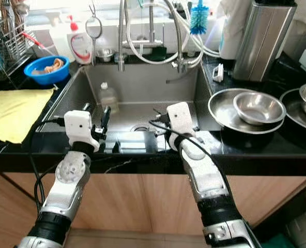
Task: Kitchen organization
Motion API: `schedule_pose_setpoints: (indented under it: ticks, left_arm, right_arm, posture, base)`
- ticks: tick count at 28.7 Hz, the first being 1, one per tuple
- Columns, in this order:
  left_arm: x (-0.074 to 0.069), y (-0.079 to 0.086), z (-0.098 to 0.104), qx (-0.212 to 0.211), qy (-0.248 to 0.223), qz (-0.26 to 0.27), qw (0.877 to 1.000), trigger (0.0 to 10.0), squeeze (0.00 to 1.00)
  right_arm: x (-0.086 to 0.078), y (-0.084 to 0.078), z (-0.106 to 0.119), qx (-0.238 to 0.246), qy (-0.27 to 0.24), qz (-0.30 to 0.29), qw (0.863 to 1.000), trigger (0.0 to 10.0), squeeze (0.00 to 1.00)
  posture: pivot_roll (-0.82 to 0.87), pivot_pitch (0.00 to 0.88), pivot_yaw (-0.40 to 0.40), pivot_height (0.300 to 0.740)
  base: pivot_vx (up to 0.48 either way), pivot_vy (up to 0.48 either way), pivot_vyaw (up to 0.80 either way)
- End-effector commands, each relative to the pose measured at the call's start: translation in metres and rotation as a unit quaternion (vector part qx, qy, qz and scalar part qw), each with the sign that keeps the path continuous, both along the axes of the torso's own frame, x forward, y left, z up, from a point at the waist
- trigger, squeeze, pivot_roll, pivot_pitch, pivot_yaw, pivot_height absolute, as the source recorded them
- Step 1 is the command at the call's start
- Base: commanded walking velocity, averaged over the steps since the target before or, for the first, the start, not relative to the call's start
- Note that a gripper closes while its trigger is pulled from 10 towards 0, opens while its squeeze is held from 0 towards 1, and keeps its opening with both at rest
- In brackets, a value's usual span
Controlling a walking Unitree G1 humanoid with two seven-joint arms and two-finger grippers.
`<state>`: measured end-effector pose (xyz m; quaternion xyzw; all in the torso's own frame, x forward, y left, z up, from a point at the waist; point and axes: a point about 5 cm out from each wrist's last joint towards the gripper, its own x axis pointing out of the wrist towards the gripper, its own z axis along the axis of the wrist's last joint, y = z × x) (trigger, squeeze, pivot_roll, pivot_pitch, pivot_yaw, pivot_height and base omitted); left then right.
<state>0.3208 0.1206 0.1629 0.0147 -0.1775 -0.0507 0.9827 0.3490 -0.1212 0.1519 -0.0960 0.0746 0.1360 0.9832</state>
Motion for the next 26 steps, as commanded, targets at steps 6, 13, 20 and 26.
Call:
schedule_pose_setpoints:
  ticks: [6,13,20,26]
  left_arm:
    - [-0.001,0.002,0.0,0.002,0.0,0.004,1.0,10.0,0.0]
    - [-0.001,0.002,0.0,0.002,0.0,0.004,1.0,10.0,0.0]
    - [0.0,0.004,0.001,0.004,0.001,0.006,1.0,10.0,0.0]
    - [0.0,0.005,0.002,0.004,0.0,0.008,1.0,10.0,0.0]
  right_arm:
    - [0.015,-0.009,0.002,-0.001,-0.002,-0.032,0.999,10.0,0.0]
    - [0.019,-0.01,0.005,0.005,-0.01,-0.036,0.999,10.0,0.54]
    - [0.021,-0.011,0.006,0.007,-0.017,-0.04,0.999,10.0,1.0]
    - [0.021,-0.008,0.017,-0.002,-0.063,-0.032,0.998,10.0,0.84]
  posture:
    - [-0.13,0.0,0.074,0.74]
    - [-0.13,0.0,0.073,0.74]
    - [-0.12,0.0,0.077,0.74]
    - [-0.12,0.0,0.082,0.74]
  base:
    - [0.0,0.0,0.0]
    - [0.0,0.0,0.0]
    - [0.0,0.0,0.0]
    - [0.0,0.0,0.0]
